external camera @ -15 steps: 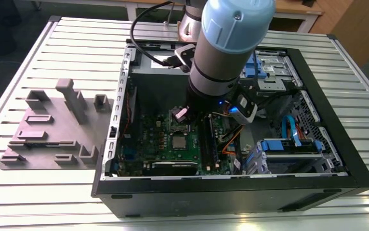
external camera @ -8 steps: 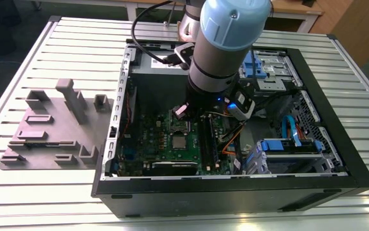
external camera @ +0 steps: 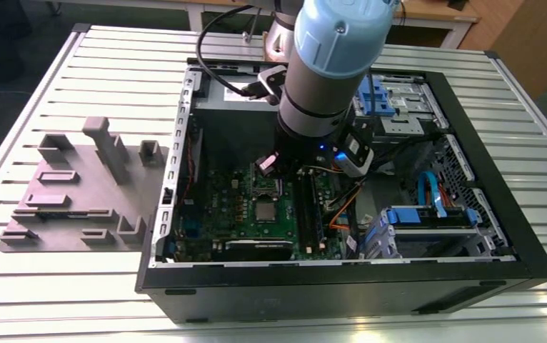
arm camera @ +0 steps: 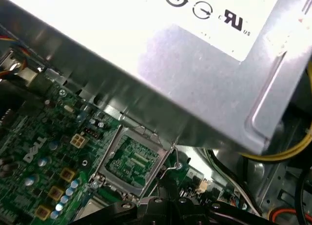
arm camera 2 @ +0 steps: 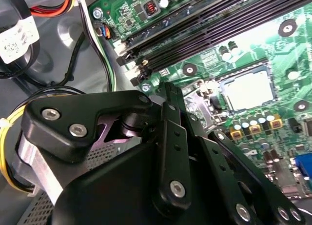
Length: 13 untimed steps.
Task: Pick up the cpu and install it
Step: 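Close the cpu cover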
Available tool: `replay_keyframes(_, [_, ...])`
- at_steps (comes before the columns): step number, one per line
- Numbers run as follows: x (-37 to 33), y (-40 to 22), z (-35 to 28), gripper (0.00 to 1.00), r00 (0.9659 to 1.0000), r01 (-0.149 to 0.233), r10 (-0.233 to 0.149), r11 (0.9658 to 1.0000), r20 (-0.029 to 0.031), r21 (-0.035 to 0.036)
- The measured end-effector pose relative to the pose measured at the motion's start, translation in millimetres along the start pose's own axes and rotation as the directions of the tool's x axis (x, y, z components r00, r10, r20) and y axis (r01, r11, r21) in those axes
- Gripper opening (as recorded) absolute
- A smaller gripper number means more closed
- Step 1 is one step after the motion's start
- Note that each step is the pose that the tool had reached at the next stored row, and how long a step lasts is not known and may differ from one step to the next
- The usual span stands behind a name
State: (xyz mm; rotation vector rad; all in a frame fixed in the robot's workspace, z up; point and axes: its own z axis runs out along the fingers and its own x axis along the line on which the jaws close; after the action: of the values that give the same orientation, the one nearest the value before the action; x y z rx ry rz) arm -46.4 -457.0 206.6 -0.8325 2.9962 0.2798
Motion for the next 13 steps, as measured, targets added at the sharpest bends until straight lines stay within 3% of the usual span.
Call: replay_keyframes(13, [-0.1, 2.3, 6.2, 0.10, 1.0000, 0.000, 0.000, 1.0000, -0.0001, 0.0000])
